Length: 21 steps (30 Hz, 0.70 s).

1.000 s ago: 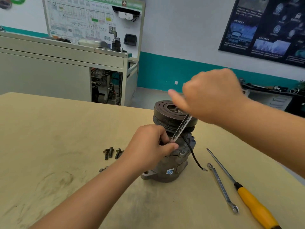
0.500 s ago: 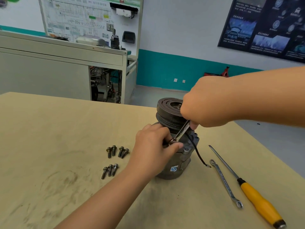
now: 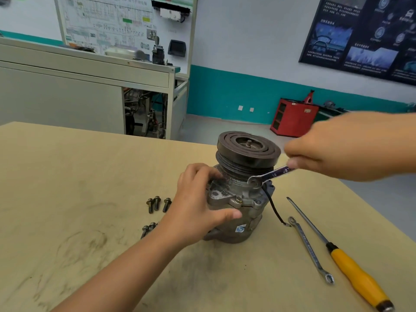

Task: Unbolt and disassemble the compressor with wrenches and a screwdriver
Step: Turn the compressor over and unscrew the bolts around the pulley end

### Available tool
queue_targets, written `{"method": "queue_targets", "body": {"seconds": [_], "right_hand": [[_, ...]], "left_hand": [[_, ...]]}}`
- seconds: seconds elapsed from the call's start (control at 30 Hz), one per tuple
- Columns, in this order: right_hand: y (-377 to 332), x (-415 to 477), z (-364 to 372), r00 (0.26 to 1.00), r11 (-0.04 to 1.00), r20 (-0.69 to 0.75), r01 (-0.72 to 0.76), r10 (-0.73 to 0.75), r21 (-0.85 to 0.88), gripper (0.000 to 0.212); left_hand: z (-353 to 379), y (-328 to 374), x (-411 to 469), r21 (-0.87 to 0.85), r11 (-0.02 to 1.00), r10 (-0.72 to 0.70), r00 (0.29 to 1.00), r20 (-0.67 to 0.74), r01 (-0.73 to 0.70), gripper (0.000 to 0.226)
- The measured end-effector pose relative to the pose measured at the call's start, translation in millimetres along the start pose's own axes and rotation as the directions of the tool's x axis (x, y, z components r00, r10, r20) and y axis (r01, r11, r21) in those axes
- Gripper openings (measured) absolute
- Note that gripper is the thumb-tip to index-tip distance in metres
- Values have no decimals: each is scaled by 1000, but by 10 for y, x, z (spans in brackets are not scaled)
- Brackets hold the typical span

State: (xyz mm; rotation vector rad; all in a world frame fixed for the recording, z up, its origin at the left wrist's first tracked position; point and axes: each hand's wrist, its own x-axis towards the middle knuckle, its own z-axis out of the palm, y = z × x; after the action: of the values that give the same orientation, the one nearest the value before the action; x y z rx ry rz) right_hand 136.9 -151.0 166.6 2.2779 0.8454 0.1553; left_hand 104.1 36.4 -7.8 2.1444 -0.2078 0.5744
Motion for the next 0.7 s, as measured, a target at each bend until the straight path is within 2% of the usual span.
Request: {"method": "queue_targets", "body": {"seconds": [0.07,0.13,0.23,0.3,0.37,0.43,0.47,0.57,0.7], "right_hand": [[-42,-117,201,996,951,55,-86,72,297,36],[-112,-199,419,982,806,138,-186,130,562,33],[-264,-306,717,960,425,266,-279,92,861,25],[-379,-396,840,946,164,323,-319,-1,934,20],[-493,-470,906,933,-68,352,-357,-74,932,13],[-591,-520,940,917,-238,386,-399,-101,885,14],[-623,-533,966,911,-272,400,-413,-103,869,18],[-672,-552,1052,903,-271,422,-428,-83,862,26],[-643,-536,1091,892,-292,445,-448,-82,845,28]], "left_hand": [[24,-74,38,-169,983,-64,997,46,71,74],[20,-137,117,-276,949,-111,982,155,150,93],[-31,-144,205,-228,951,-155,961,227,208,113],[-40,-129,201,-153,968,-174,971,167,199,117],[16,-89,143,-85,979,-180,979,92,187,118],[142,-16,47,-23,983,-180,984,-5,180,117],[217,26,-3,-5,984,-176,983,-52,176,115],[397,110,-93,16,986,-161,975,-152,166,108],[445,125,-105,62,983,-160,969,-189,174,113]]}}
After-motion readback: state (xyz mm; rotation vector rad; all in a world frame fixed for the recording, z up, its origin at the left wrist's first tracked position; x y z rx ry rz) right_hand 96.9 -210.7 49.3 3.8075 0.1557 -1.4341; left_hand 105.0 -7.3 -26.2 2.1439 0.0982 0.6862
